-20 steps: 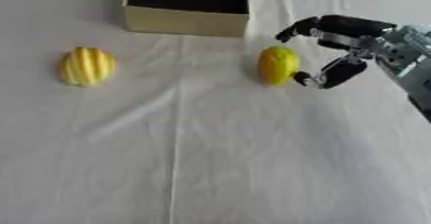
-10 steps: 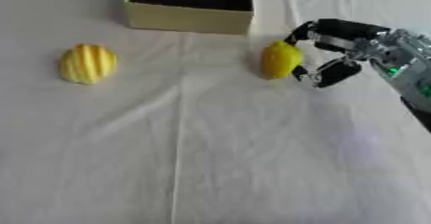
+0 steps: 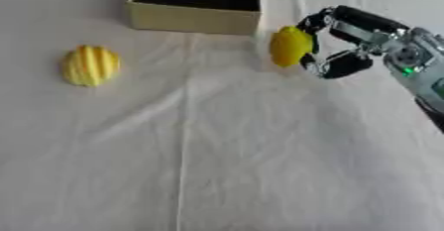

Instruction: Pick up objects on the table and place them in the box.

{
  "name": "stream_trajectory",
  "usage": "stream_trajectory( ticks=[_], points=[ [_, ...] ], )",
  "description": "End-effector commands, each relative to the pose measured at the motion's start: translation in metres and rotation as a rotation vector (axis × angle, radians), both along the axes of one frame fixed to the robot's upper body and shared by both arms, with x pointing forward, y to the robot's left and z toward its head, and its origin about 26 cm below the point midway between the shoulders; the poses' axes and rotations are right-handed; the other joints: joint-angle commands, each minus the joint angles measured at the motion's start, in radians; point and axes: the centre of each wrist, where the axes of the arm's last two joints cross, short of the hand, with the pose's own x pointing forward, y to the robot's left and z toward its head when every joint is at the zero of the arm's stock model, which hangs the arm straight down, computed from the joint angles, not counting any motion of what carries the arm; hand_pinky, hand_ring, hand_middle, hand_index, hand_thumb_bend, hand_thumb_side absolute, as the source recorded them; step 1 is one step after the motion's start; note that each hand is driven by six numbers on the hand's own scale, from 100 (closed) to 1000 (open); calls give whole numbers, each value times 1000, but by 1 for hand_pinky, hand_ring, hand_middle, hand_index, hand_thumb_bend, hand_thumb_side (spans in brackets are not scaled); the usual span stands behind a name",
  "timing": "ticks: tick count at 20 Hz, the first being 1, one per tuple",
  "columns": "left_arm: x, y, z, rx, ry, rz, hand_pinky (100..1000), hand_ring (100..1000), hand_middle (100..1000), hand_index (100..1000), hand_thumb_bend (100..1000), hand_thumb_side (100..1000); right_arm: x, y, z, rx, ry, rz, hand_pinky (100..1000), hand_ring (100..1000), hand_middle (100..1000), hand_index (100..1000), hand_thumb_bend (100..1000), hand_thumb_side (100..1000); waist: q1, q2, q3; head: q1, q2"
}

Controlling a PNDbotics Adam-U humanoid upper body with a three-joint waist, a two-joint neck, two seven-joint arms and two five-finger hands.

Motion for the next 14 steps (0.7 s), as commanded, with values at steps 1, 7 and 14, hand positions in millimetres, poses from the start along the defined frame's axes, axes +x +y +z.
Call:
stream_trajectory(
  ticks=[1,7,14],
  points=[
    [-3,-1,8,15,-31,-6,829,800,747,840,100,617,-16,-1,41,47,-126,4,850,713,354,517,100,102,7,-29,-5,1,-10],
    [-3,-2,10,29,-40,-14,830,800,747,840,100,615,-26,15,84,80,-245,41,834,684,362,522,100,140,4,-21,-1,-42,-55],
    [-1,-9,18,53,-68,-52,831,800,746,839,100,614,-6,29,106,69,-292,61,835,687,370,528,100,100,-28,16,66,-114,-115]
  ],
)
